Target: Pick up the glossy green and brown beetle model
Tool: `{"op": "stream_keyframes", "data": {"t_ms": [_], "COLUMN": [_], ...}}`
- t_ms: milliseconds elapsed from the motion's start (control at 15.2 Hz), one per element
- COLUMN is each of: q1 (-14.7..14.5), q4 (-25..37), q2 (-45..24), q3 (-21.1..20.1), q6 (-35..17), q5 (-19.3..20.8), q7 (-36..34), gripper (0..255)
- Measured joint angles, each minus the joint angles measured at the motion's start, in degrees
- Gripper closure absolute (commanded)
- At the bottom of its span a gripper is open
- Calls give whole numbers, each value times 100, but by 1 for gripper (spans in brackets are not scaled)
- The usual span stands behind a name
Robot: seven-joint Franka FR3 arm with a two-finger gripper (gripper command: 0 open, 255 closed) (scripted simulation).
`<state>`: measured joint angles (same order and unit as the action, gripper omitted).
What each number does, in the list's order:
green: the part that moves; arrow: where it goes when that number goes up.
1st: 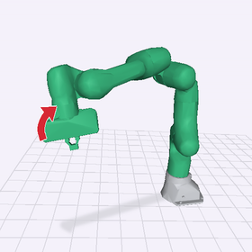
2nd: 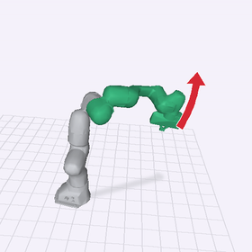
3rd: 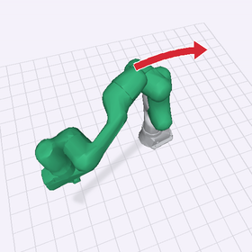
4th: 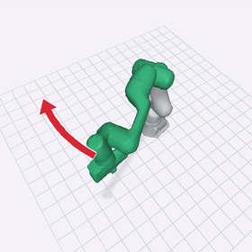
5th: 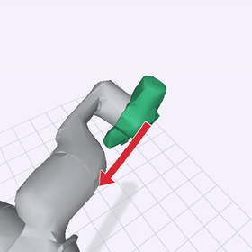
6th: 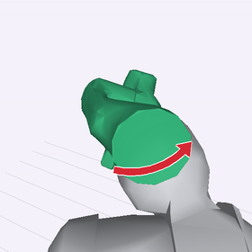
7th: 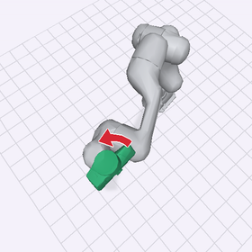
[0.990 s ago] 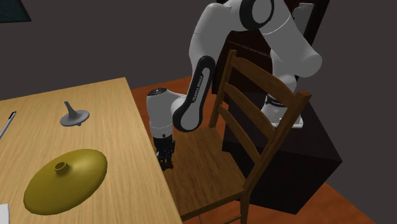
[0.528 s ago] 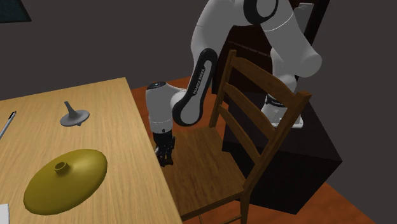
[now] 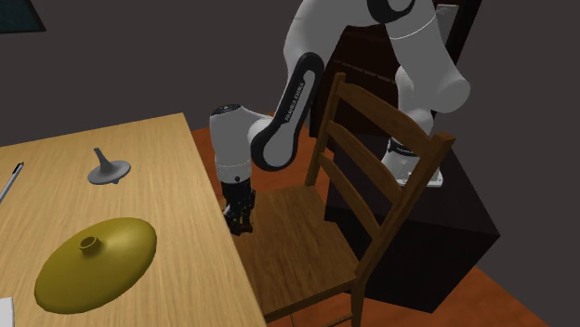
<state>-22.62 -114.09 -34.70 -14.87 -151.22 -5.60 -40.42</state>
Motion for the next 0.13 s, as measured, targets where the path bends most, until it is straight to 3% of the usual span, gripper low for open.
{"op": "stream_keyframes", "data": {"t_ms": [132], "q1": [-2], "q4": [0], "q2": [31], "q3": [5], "q6": [104], "q5": [-6], "q7": [-30], "gripper": [255]}}
